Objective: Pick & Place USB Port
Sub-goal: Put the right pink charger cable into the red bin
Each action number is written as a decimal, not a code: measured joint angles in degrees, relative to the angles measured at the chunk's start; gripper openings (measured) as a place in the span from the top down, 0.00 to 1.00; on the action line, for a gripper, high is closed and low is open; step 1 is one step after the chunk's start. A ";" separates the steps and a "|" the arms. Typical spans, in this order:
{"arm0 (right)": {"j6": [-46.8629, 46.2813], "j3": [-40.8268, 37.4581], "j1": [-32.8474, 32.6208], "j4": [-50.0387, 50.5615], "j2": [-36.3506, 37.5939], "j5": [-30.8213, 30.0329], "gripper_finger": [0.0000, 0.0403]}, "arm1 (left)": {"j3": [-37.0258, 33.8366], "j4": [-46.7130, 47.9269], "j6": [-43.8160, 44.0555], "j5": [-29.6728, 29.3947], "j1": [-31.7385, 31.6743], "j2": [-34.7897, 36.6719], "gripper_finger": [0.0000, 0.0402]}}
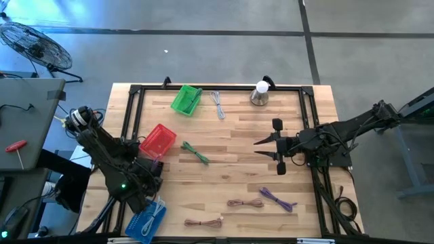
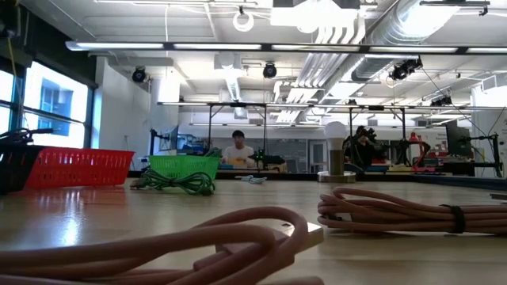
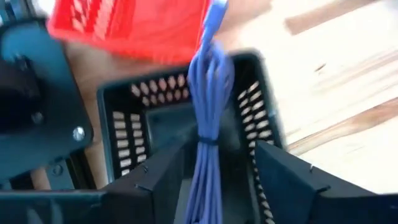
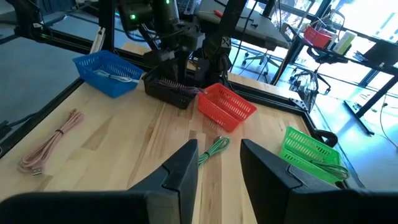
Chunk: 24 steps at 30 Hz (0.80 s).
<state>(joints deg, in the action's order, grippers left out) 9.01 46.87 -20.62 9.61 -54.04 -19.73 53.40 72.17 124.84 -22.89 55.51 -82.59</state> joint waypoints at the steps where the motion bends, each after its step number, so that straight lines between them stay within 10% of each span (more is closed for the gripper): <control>1: 0.04 0.00 0.00 0.00 0.00 0.00 0.72 | 1.35 1.80 0.00 -1.23 0.00 -0.01 0.51; 5: 0.20 0.00 0.00 0.00 0.00 0.00 0.72 | 9.68 9.11 -4.10 -11.62 0.00 0.00 0.50; 11: 0.21 0.00 0.00 0.02 0.00 0.01 0.72 | 22.75 4.49 -33.03 -25.95 -2.69 0.02 0.50; 24: -1.74 0.00 -0.05 1.65 -0.02 2.25 0.72 | 26.48 -28.59 -93.95 0.94 -27.82 -5.28 0.50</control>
<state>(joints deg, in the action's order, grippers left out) 7.27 46.87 -20.68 11.26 -54.06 -17.48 79.88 43.58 30.88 -21.94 27.68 -87.86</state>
